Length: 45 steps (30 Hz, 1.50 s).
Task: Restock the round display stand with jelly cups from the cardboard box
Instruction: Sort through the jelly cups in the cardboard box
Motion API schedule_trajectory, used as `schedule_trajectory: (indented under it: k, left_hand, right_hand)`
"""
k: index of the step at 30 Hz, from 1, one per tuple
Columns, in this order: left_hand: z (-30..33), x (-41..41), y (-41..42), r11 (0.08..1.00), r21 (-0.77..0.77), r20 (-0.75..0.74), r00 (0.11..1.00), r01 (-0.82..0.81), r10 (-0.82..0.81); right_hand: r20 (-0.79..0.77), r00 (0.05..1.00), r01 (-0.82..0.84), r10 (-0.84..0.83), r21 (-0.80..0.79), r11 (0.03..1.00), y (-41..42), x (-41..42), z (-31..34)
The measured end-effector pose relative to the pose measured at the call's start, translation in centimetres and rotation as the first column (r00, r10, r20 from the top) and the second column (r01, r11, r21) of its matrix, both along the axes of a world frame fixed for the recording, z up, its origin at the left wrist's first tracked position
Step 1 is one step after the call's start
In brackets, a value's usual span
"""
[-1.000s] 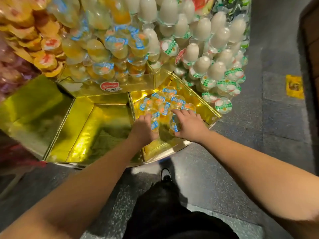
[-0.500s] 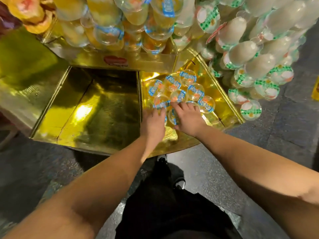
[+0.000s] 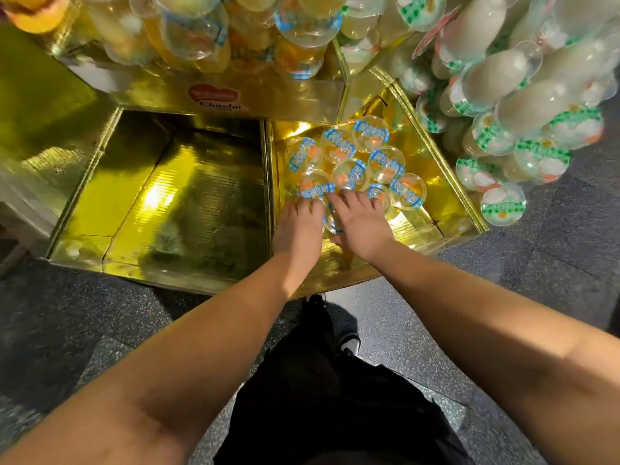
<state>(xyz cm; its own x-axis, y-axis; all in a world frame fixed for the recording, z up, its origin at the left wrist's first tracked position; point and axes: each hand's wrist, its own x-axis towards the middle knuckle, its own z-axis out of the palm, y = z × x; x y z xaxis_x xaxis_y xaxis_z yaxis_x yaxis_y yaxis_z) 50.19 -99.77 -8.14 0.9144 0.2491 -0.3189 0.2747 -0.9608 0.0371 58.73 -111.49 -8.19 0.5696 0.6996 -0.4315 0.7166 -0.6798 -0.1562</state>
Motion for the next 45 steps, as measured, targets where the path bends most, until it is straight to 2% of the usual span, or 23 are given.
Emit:
schedule_trajectory:
  k: [7,13,23,25,28,30,32,36,39,41,45]
  left_hand:
    - [0.5,-0.1,0.1,0.997,-0.055,-0.001,0.999,-0.046,0.046]
    - [0.3,-0.2,0.2,0.996,-0.061,-0.028,0.997,-0.07,0.069]
    - [0.7,-0.1,0.2,0.999,-0.044,-0.098,0.995,-0.019,0.015]
    - [1.3,-0.2,0.2,0.994,-0.098,-0.071,0.997,-0.042,0.035]
    - [3.0,-1.5,0.4,0.949,-0.31,0.012,0.998,-0.06,0.067]
    - [4.3,-3.1,0.6,0.883,-0.467,0.103,0.988,-0.051,0.111]
    - [5.8,-5.1,0.6,0.85,-0.52,0.172,0.965,-0.082,0.198]
    - [9.0,-9.8,0.6,0.82,-0.519,0.221,0.889,-0.242,0.402]
    - [11.9,-13.8,0.5,0.795,-0.52,0.254,0.832,-0.313,0.494]
    - [14.0,-16.4,0.8,0.78,-0.514,0.275,0.792,-0.358,0.545]
    - [17.9,-21.1,3.1,0.766,-0.474,0.25,0.768,-0.435,0.59]
  right_hand:
    - [-0.005,0.998,0.068,-0.068,0.075,0.995,-1.3,-0.4,-0.2]
    - [0.009,0.995,0.101,-0.102,0.053,0.993,-1.1,-0.4,0.0]
    - [0.045,0.994,0.104,-0.104,0.003,0.995,-1.1,-1.1,0.9]
    - [0.056,0.991,0.125,-0.125,0.016,0.992,-1.8,-1.3,1.4]
    - [0.091,0.982,0.165,-0.168,0.043,0.985,-3.4,-1.6,2.4]
    - [0.087,0.977,0.188,-0.192,0.058,0.98,-4.5,-1.8,3.3]
    - [0.061,0.98,0.183,-0.188,0.08,0.98,-5.5,-2.2,4.7]
    - [-0.017,0.977,0.211,-0.211,0.167,0.963,-6.3,-3.9,8.8]
    - [-0.075,0.976,0.215,-0.202,0.244,0.946,-5.9,-6.2,12.6]
    - [-0.099,0.983,0.179,-0.157,0.289,0.94,-5.0,-8.0,15.1]
    - [-0.067,0.997,0.048,-0.028,0.316,0.947,-1.7,-12.1,19.7]
